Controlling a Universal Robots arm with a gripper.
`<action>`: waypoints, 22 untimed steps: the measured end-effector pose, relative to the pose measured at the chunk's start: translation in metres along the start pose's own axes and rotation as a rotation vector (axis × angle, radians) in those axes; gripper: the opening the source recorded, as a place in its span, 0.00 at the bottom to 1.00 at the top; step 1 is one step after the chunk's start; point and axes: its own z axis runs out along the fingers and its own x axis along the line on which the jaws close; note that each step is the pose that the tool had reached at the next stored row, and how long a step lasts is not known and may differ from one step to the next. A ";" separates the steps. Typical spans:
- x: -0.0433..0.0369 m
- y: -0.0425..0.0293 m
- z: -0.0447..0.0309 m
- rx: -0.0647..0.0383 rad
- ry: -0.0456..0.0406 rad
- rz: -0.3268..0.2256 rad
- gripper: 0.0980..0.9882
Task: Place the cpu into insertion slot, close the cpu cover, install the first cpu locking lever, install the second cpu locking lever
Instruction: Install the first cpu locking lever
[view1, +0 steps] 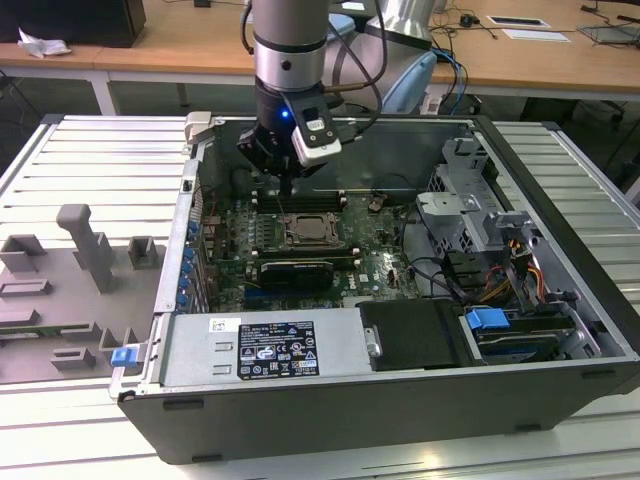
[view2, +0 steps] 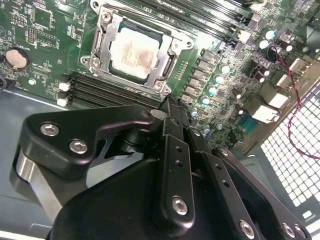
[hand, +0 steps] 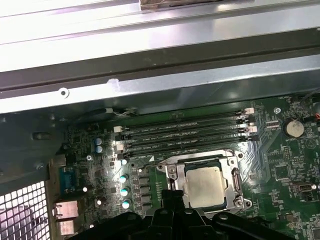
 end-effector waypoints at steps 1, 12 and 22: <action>0.0005 -0.0001 0.0000 0.000 0.0001 -0.001 0.01; 0.0073 -0.0011 0.0003 0.000 0.0010 -0.013 0.01; 0.0198 -0.0028 0.0012 0.000 0.0011 -0.026 0.01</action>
